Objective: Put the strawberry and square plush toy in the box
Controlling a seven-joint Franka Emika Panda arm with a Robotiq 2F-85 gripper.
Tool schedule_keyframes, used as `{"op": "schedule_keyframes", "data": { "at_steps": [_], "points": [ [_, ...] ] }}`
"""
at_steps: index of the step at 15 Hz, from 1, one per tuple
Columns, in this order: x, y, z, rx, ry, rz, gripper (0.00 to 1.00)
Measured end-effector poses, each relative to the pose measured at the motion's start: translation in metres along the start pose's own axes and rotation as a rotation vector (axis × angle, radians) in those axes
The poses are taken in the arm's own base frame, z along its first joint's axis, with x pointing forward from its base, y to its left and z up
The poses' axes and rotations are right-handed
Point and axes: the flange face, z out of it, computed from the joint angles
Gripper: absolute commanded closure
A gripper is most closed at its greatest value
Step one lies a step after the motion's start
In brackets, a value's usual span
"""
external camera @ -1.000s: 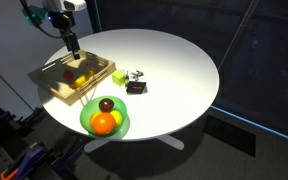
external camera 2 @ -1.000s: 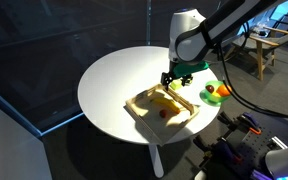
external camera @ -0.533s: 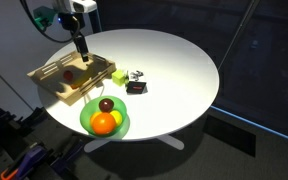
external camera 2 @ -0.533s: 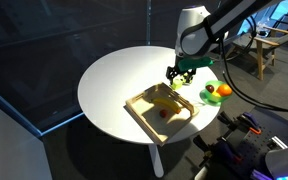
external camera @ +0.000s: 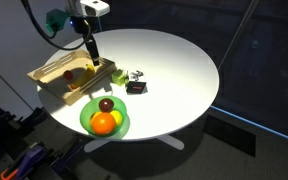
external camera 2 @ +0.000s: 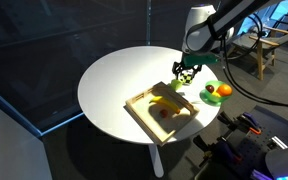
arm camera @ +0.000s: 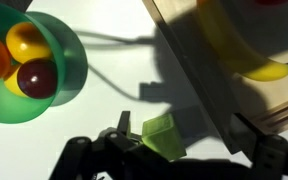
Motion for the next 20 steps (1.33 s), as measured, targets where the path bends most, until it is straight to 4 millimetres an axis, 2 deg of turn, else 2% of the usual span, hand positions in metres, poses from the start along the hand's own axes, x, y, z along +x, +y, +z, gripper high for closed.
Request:
{"op": "schedule_keyframes", "data": {
  "at_steps": [6, 10, 20],
  "points": [
    [0.021, 0.028, 0.008, 0.023, -0.02, 0.111, 0.0],
    [0.031, 0.04, 0.012, 0.05, -0.038, 0.18, 0.0],
    [0.034, 0.041, 0.013, 0.059, -0.041, 0.197, 0.0]
  ]
}}
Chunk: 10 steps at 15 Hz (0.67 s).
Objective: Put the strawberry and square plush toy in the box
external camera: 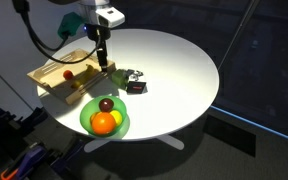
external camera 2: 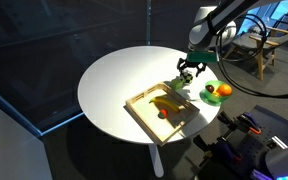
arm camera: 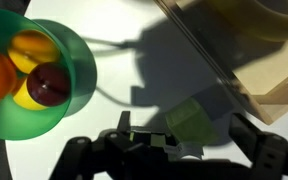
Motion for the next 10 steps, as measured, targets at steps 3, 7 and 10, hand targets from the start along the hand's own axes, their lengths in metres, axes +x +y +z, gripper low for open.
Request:
{"op": "schedule_keyframes", "data": {
  "at_steps": [3, 7, 10],
  "points": [
    [0.0, 0.0, 0.0, 0.0, 0.0, 0.0, 0.0],
    [-0.0003, 0.0001, 0.0011, -0.001, -0.002, 0.0, 0.0],
    [0.0031, 0.0056, 0.0037, -0.007, -0.003, 0.011, 0.0]
  ]
}}
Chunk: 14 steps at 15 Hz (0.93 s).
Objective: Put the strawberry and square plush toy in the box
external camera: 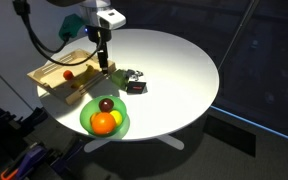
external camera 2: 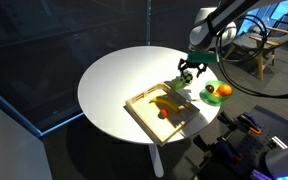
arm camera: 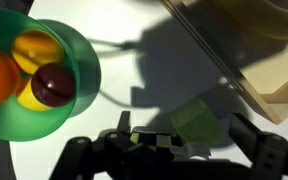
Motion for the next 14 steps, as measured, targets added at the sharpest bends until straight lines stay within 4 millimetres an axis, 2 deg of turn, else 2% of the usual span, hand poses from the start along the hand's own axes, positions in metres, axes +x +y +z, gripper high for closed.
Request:
{"op": "schedule_keyframes", "data": {
  "at_steps": [6, 14],
  "points": [
    [0.017, 0.019, 0.004, -0.009, 0.015, 0.085, 0.0],
    [0.041, 0.021, 0.012, -0.023, 0.038, 0.237, 0.0]
  ]
}}
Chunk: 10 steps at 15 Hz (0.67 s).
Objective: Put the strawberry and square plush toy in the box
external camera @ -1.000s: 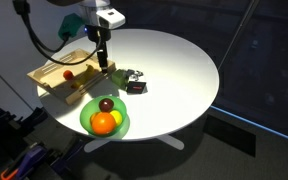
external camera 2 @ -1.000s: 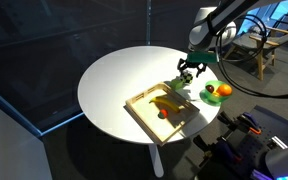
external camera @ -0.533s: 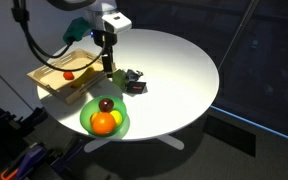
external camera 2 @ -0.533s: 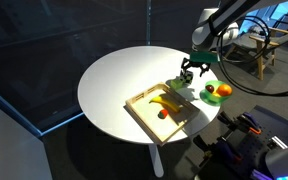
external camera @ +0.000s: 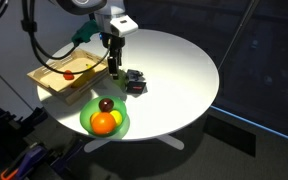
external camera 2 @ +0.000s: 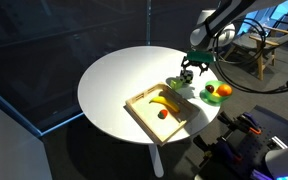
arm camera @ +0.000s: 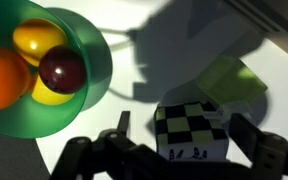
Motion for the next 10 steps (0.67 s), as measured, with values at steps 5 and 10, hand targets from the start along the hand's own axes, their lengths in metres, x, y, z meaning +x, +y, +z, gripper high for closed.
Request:
{"op": "schedule_keyframes", "data": {
  "at_steps": [5, 10],
  "points": [
    [0.019, -0.008, 0.0, -0.019, 0.005, 0.039, 0.0],
    [0.036, -0.016, 0.005, -0.041, 0.013, 0.052, 0.0]
  ]
}}
